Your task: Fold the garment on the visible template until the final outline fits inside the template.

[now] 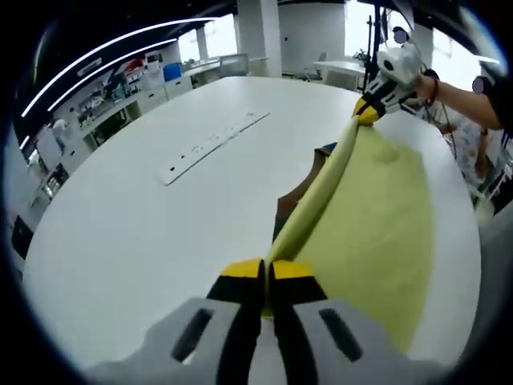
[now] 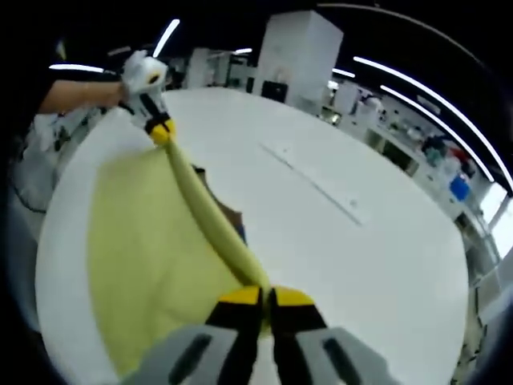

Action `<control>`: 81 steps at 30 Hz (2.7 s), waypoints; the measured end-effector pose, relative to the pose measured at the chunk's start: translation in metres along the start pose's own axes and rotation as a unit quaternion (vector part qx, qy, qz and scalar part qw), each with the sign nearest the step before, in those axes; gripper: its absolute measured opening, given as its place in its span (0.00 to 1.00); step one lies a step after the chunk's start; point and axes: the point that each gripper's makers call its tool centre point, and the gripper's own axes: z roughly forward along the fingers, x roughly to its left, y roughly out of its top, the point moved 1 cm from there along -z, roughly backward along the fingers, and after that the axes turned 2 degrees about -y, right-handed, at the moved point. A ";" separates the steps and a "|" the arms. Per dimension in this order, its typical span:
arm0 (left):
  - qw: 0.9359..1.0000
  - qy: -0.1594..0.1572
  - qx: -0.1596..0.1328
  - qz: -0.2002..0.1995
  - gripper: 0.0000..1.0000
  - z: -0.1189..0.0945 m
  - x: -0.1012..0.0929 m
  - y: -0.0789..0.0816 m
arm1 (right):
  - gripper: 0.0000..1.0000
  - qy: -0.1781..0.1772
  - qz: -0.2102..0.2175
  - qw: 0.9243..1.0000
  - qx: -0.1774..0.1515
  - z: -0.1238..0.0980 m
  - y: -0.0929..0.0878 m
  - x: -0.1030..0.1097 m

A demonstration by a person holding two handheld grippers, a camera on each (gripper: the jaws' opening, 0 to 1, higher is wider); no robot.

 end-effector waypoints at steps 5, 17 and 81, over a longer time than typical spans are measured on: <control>1.000 0.004 0.010 -0.006 0.00 0.008 0.009 -0.010 | 0.00 0.007 0.001 1.000 0.011 0.010 -0.007 0.002; 0.999 0.025 0.023 -0.012 0.06 0.010 0.016 -0.022 | 0.04 0.010 0.002 0.999 0.037 0.018 -0.021 0.004; 0.984 0.103 -0.006 -0.148 0.00 -0.011 0.047 -0.021 | 0.00 -0.072 0.184 0.980 -0.015 0.009 -0.002 -0.040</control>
